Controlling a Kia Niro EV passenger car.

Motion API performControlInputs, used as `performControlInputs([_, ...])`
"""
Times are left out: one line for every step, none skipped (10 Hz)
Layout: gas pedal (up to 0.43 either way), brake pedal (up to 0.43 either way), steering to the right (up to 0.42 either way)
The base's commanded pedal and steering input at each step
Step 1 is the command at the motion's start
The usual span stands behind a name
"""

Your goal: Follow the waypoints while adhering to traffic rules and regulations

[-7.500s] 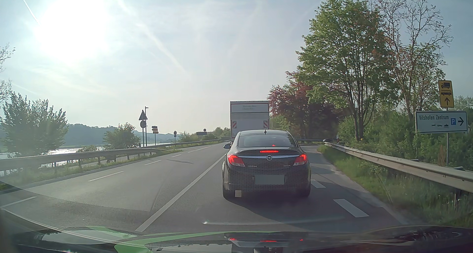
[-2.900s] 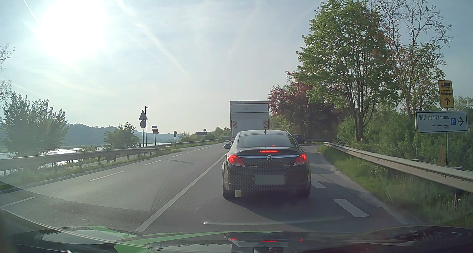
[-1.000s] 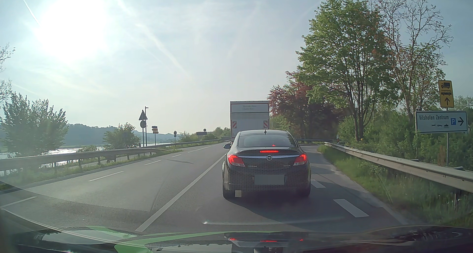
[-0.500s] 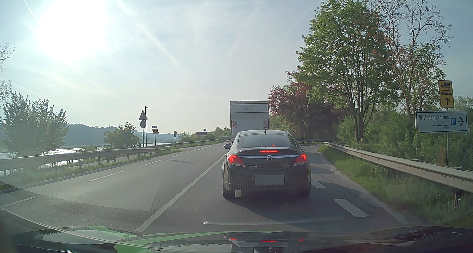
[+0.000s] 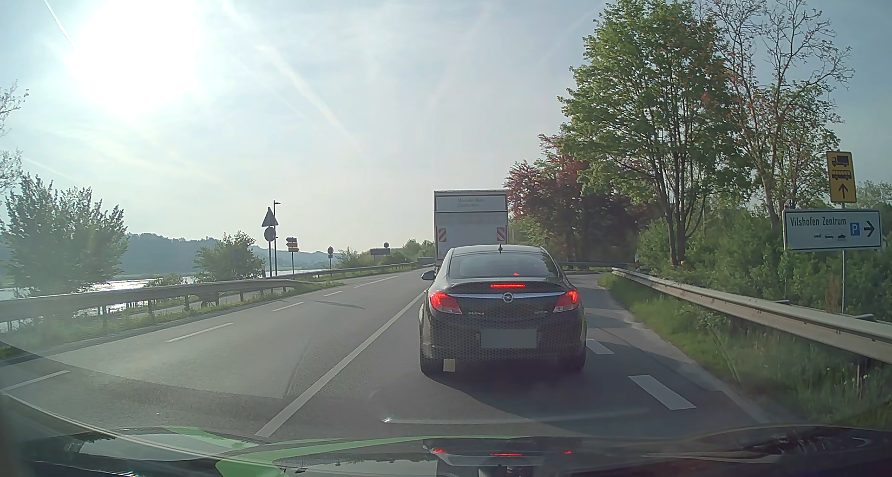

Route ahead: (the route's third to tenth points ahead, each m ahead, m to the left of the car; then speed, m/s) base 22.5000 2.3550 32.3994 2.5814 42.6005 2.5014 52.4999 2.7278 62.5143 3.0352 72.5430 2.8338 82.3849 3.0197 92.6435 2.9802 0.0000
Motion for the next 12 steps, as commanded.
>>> performControlInputs([0.0,0.274,0.004])
performControlInputs([0.0,0.274,0.004])
performControlInputs([0.0,0.274,0.004])
performControlInputs([0.0,0.28,0.004])
performControlInputs([0.0,0.28,0.004])
performControlInputs([0.0,0.28,0.004])
performControlInputs([0.0,0.28,0.004])
performControlInputs([0.0,0.274,0.004])
performControlInputs([0.0,0.28,0.004])
performControlInputs([0.0,0.28,0.004])
performControlInputs([0.0,0.274,0.004])
performControlInputs([0.0,0.274,0.004])
